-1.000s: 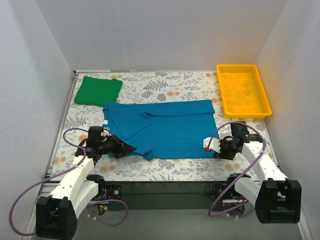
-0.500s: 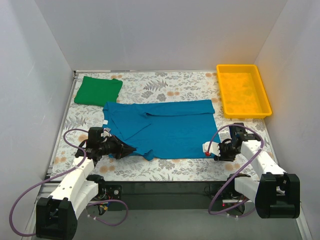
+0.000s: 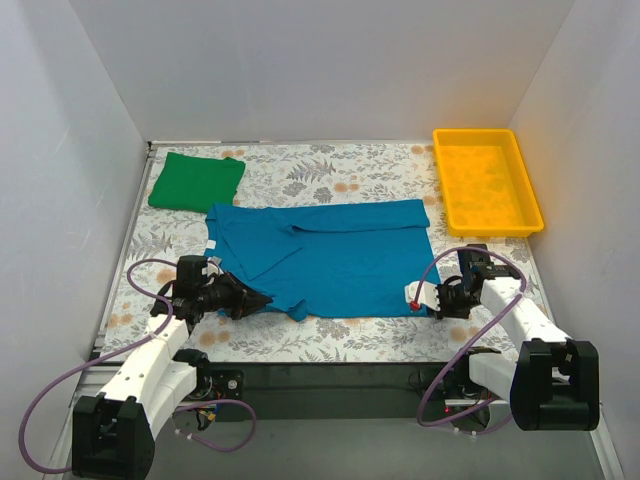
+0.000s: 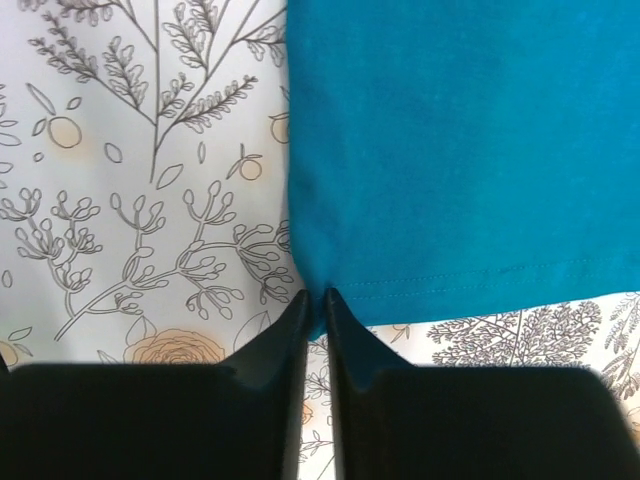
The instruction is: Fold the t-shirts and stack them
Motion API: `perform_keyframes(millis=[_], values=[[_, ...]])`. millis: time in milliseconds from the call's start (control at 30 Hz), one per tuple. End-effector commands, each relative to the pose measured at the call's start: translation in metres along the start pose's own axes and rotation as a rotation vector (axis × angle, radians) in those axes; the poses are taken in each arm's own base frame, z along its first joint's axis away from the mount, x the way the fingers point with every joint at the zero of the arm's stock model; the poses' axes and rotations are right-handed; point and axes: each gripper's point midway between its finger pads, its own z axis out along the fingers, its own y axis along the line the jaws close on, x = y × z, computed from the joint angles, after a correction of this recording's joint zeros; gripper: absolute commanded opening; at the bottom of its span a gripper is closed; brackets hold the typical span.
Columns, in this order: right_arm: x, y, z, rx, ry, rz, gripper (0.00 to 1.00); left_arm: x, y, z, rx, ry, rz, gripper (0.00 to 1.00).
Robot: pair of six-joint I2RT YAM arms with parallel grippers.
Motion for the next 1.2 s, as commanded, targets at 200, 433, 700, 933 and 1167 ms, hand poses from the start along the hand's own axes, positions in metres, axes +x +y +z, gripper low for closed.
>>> perform_keyframes(millis=[200, 433, 700, 933, 1167], values=[[0.0, -0.005, 0.008, 0.001, -0.025, 0.04, 0.01, 0.0, -0.009, -0.002, 0.02, 0.006, 0.022, 0.0], [-0.006, -0.022, -0.007, 0.019, -0.027, 0.115, 0.01, -0.005, -0.021, -0.004, 0.027, -0.007, 0.028, 0.0], [-0.018, -0.048, -0.02, 0.064, -0.088, 0.181, 0.01, -0.014, -0.042, -0.007, 0.035, -0.028, 0.066, 0.0], [-0.021, -0.083, -0.042, 0.14, -0.148, 0.29, 0.01, -0.021, -0.064, -0.013, 0.049, -0.05, 0.141, 0.0], [-0.026, -0.1, -0.046, 0.15, -0.187, 0.351, 0.01, -0.027, -0.08, -0.016, 0.063, -0.058, 0.182, 0.0]])
